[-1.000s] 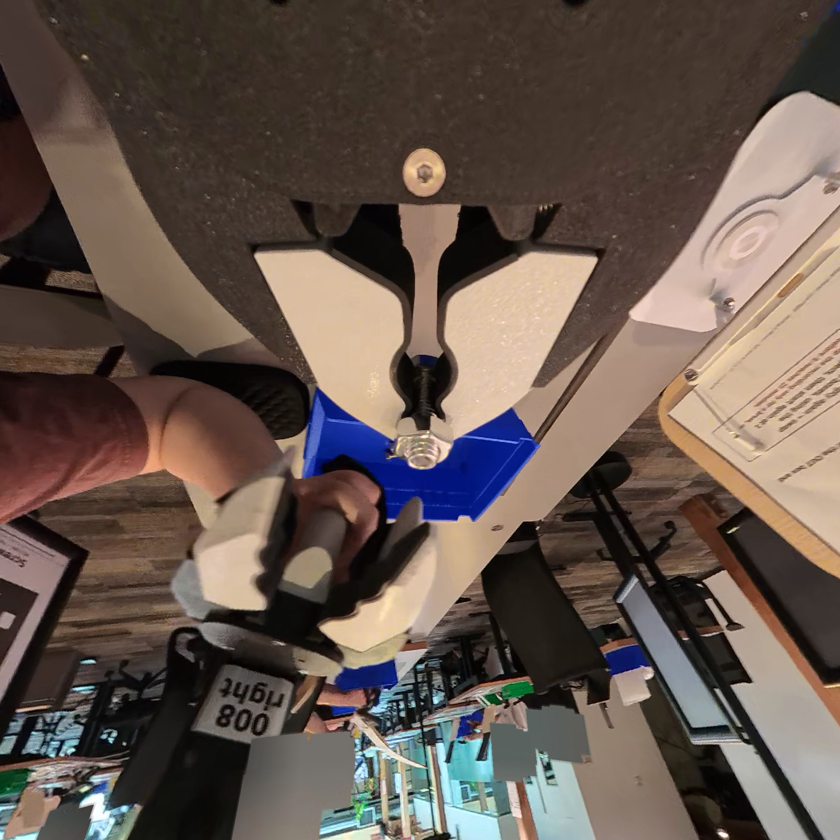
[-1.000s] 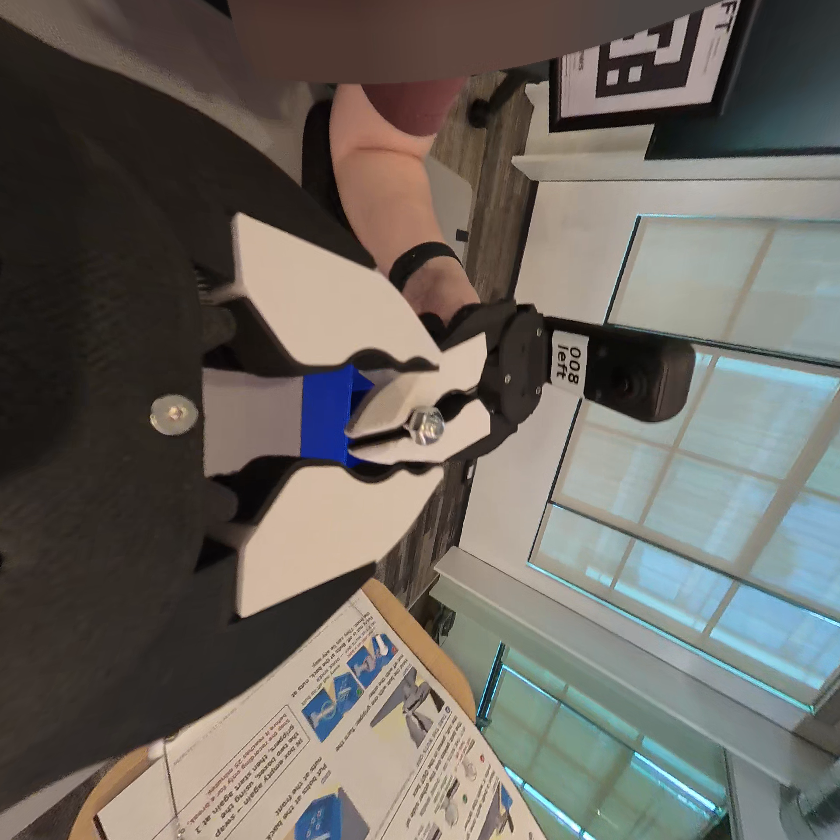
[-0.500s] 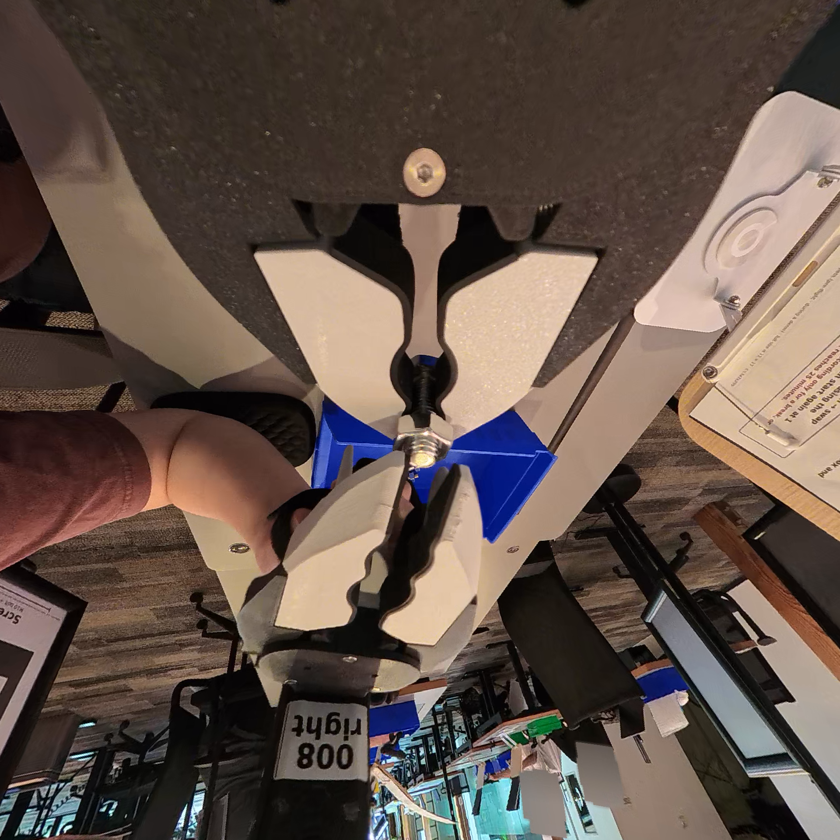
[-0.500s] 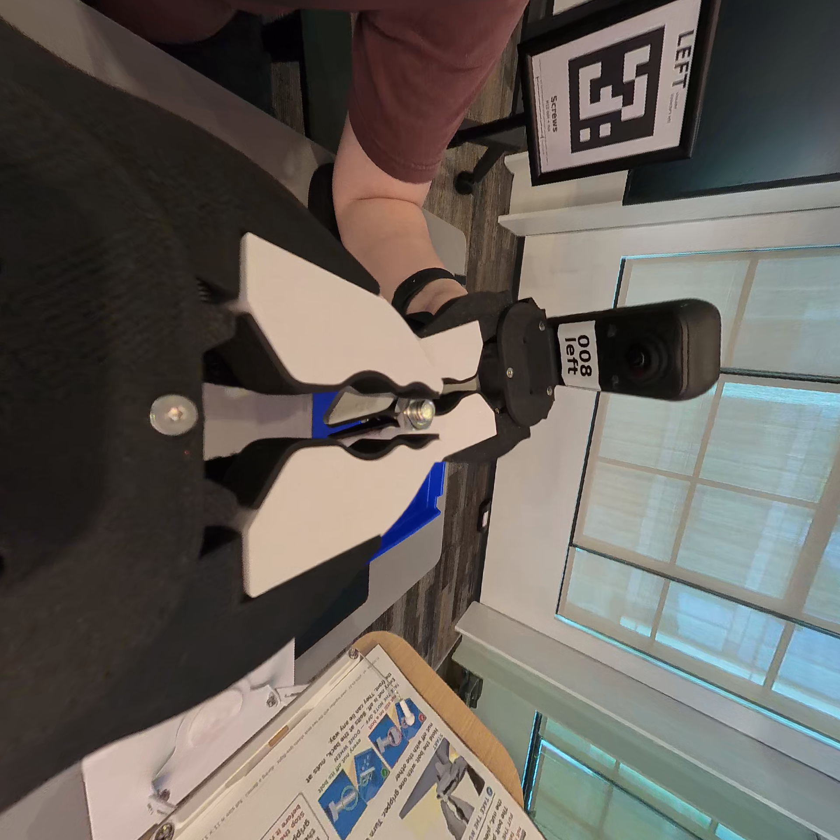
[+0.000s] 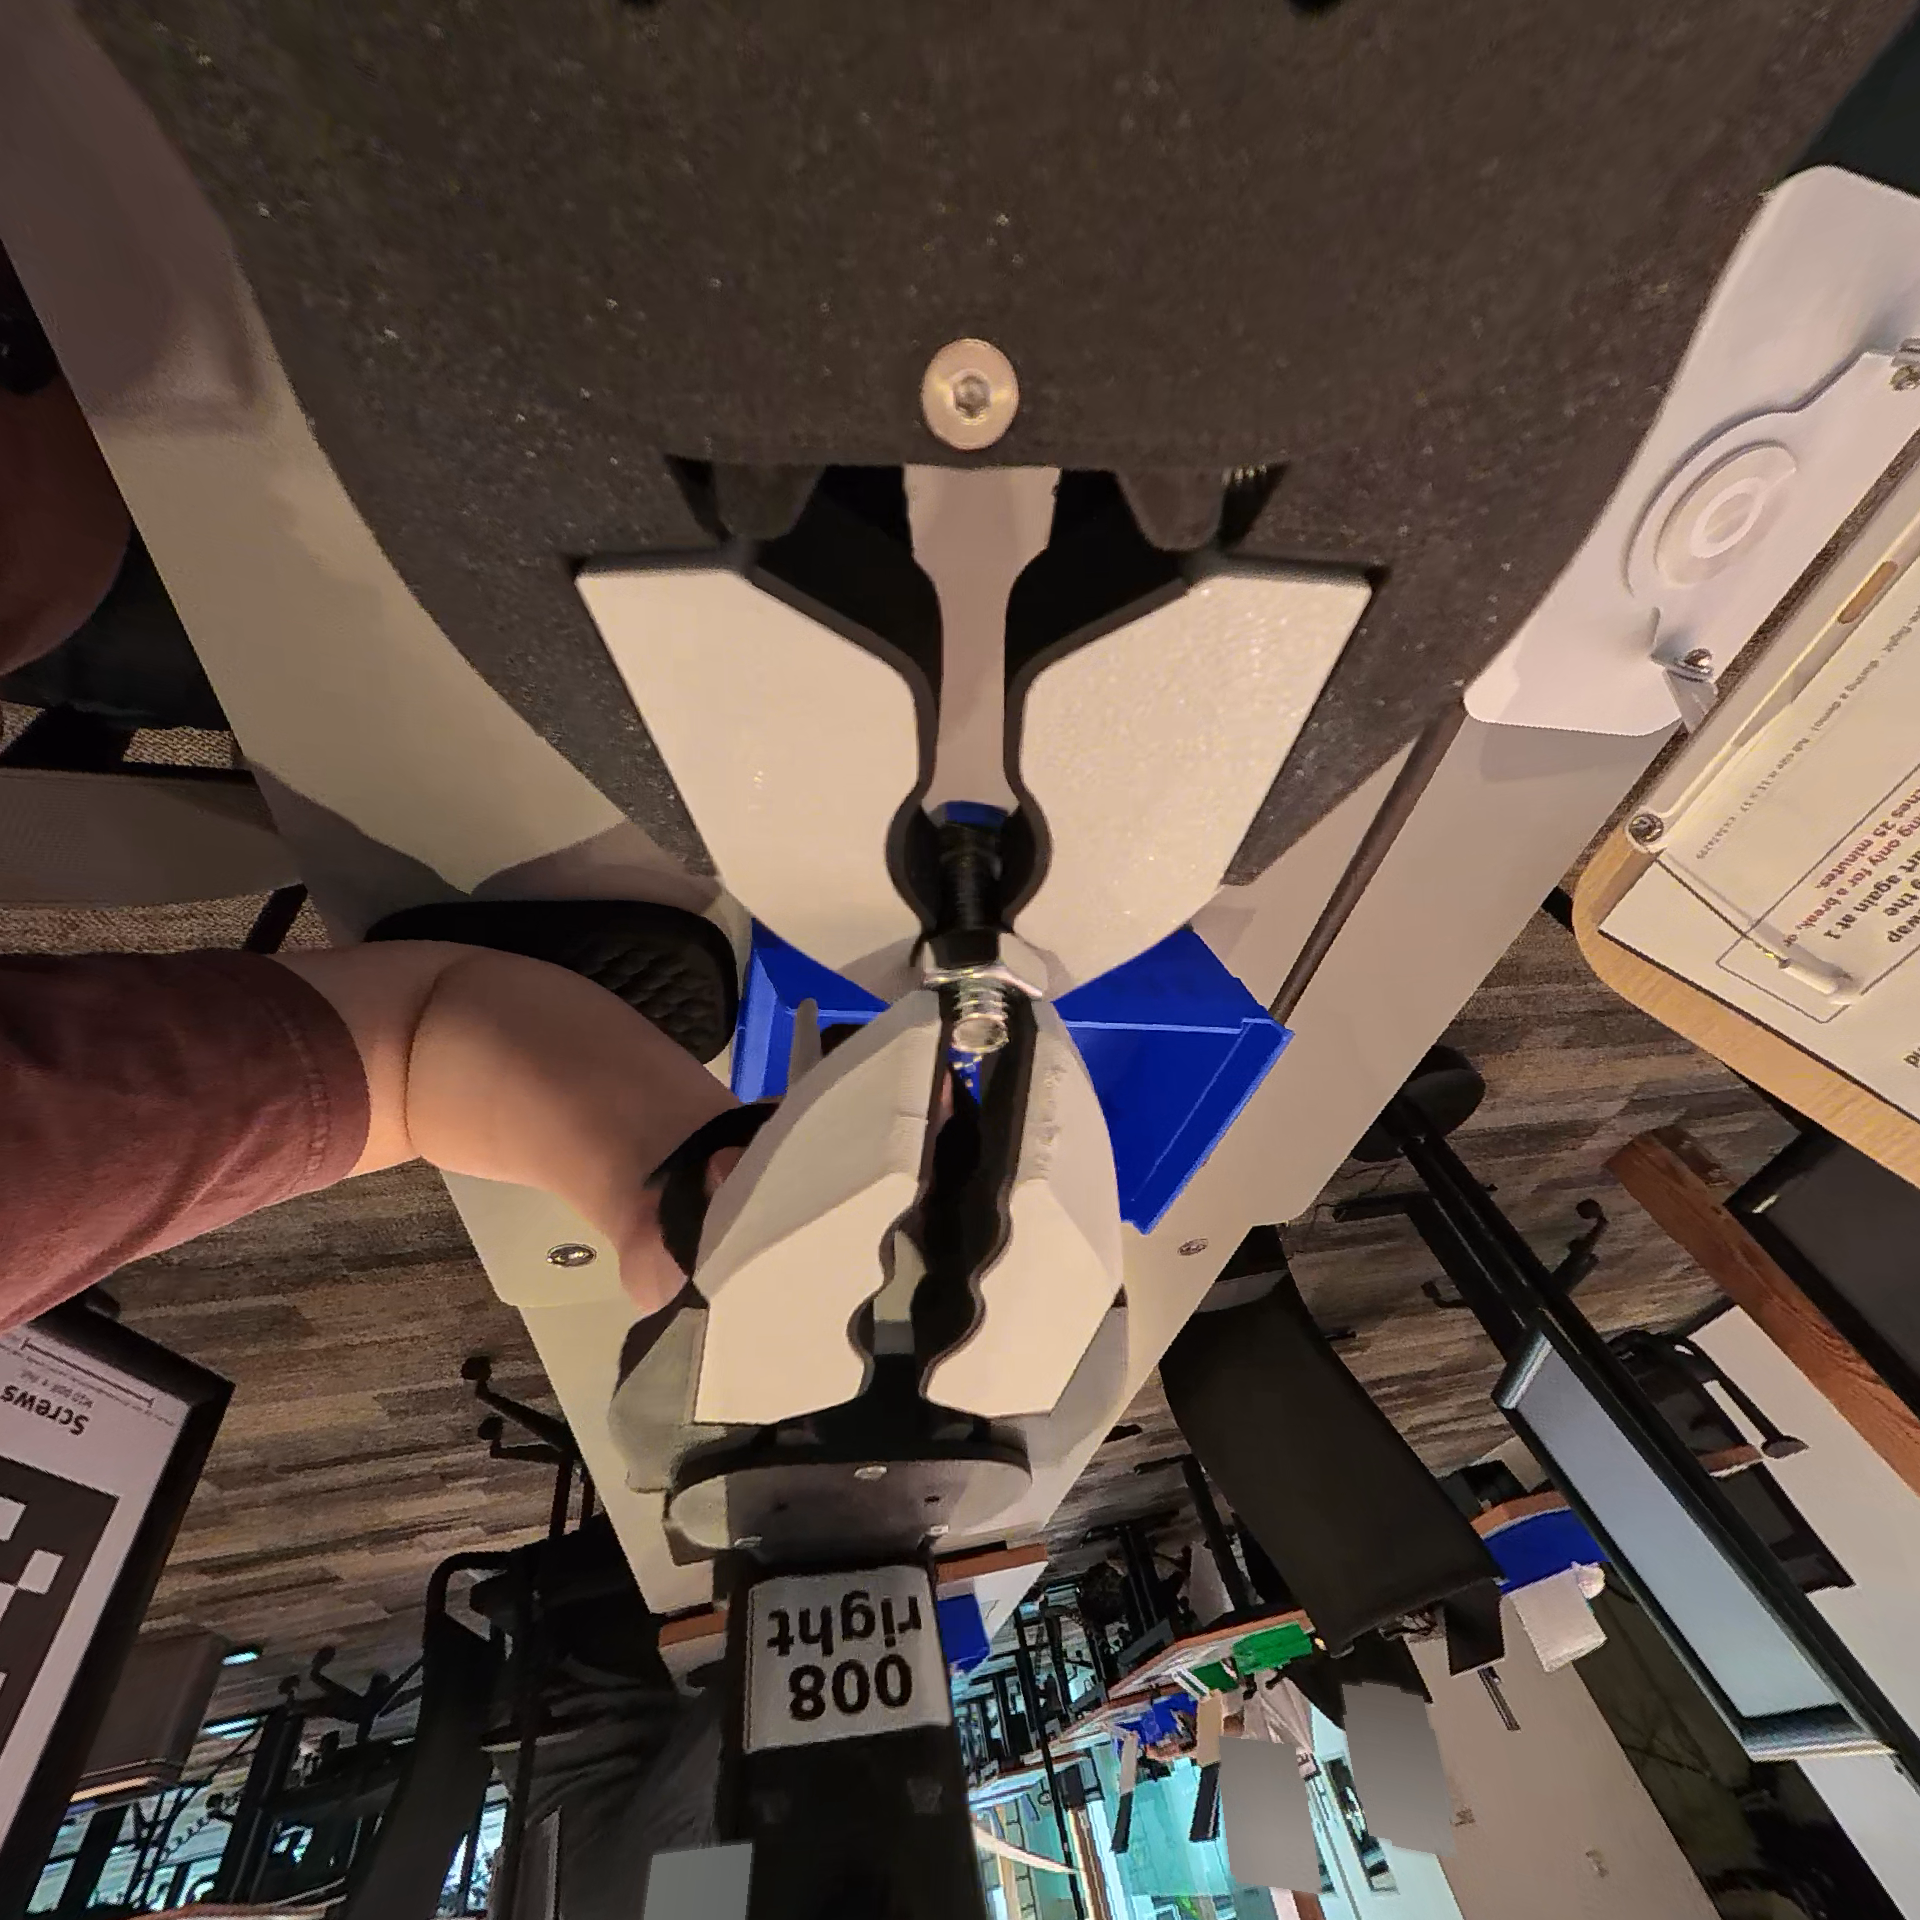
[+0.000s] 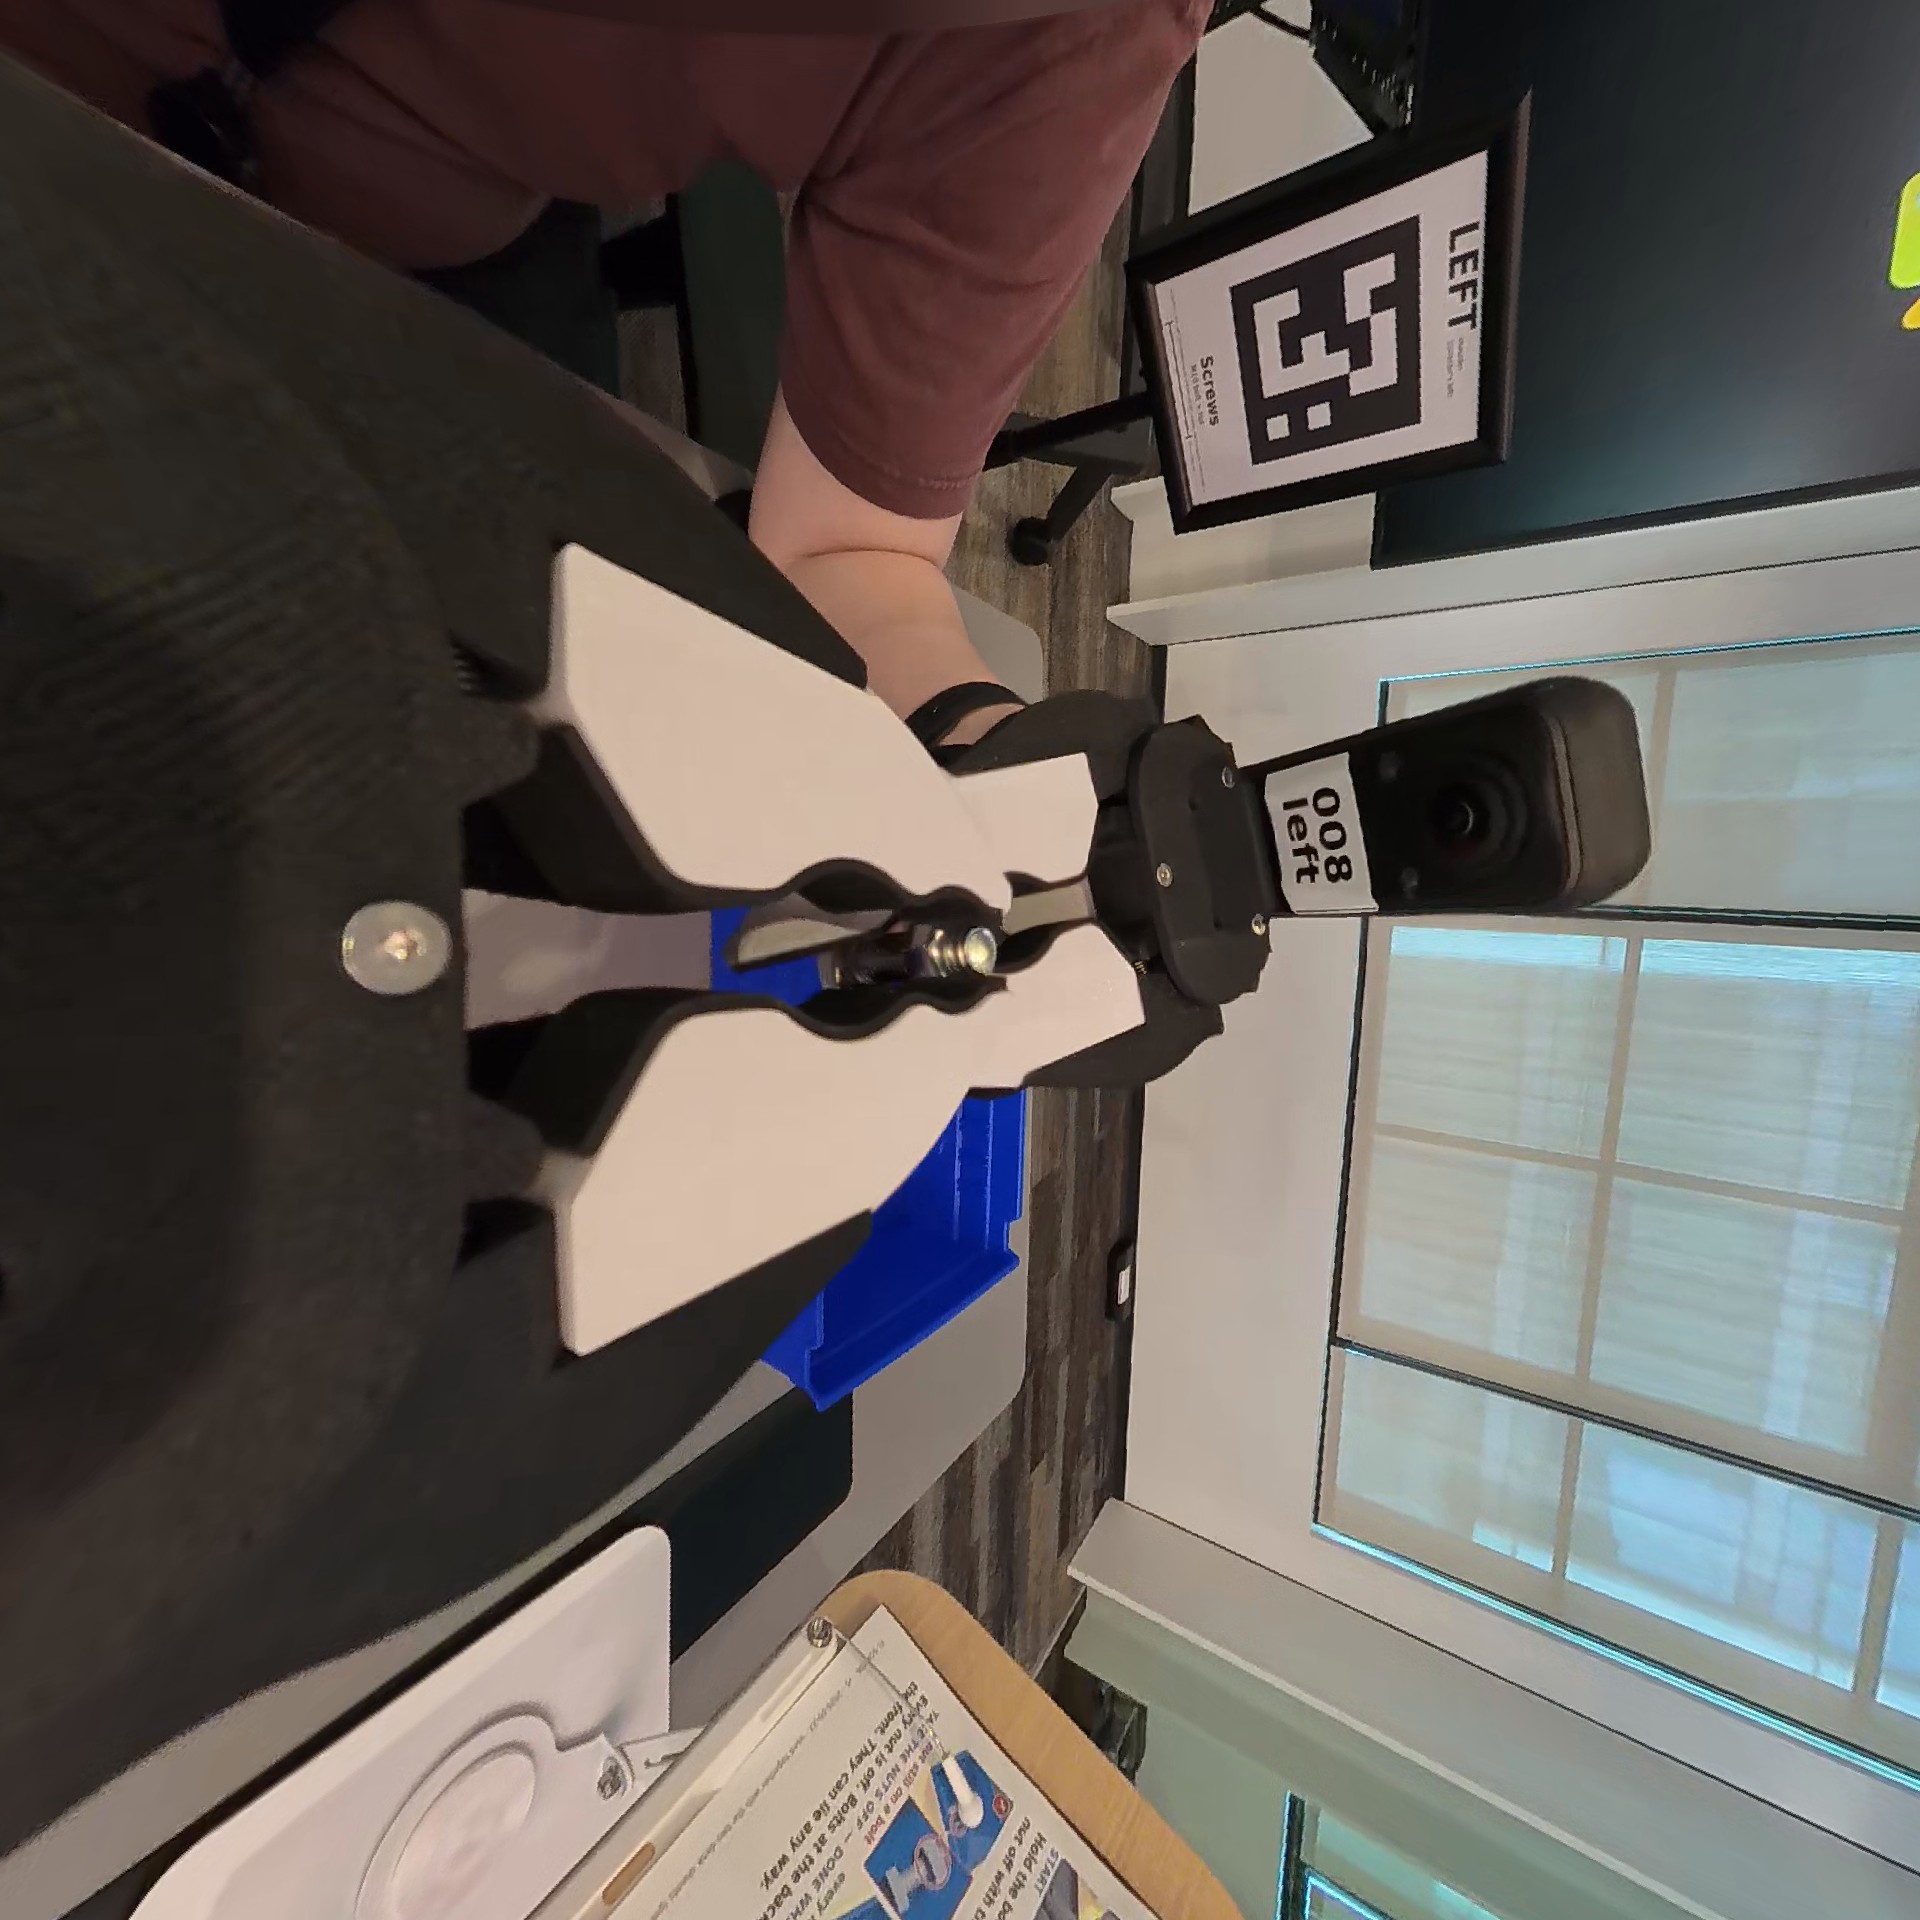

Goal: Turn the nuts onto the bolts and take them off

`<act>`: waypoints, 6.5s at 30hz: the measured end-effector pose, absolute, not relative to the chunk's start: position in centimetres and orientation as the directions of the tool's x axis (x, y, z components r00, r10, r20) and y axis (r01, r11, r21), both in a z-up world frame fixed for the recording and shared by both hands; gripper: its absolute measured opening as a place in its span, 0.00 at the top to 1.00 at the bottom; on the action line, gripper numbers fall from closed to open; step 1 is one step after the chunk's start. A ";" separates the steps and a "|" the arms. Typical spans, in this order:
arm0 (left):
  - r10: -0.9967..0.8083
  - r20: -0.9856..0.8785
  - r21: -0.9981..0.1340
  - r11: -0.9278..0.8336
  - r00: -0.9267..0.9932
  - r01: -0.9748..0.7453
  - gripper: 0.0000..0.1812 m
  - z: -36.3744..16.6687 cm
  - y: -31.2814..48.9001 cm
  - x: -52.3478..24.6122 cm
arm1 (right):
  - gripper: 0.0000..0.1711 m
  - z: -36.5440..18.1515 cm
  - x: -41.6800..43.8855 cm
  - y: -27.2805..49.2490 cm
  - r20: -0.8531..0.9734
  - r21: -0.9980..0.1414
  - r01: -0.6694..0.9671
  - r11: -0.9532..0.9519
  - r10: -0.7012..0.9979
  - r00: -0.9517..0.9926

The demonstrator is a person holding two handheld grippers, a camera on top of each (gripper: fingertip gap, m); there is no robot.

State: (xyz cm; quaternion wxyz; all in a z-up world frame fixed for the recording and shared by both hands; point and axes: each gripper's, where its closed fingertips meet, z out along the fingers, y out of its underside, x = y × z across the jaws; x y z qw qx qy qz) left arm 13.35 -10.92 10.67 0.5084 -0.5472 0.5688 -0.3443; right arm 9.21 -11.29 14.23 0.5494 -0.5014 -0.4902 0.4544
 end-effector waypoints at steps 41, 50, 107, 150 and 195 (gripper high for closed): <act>-0.957 -0.170 -0.957 0.104 0.235 -0.272 0.92 10.0 -8.6 13.7 | 0.79 15.9 10.8 -10.0 0.159 -0.980 -0.084 0.181 0.963 0.218; -0.959 -0.145 -0.966 0.084 0.241 -0.246 0.92 10.6 -8.6 13.4 | 0.67 15.2 9.3 -11.3 0.254 -0.961 -0.074 0.268 0.954 0.156; -0.971 -0.085 -0.972 0.032 0.224 -0.232 0.92 10.4 -8.7 13.7 | 0.94 15.2 9.7 -9.5 0.116 -0.986 -0.086 0.140 0.965 0.237; -0.949 -0.094 -0.941 -0.014 0.301 -0.337 0.77 10.1 -7.5 10.5 | 0.85 -14.2 40.0 0.9 -0.209 -0.121 0.289 -0.950 0.309 0.928; -0.339 0.097 0.162 -0.922 0.936 -0.351 0.82 -13.6 -8.7 -17.8 | 0.76 10.8 26.3 1.7 0.208 -0.944 0.329 -0.024 0.729 0.652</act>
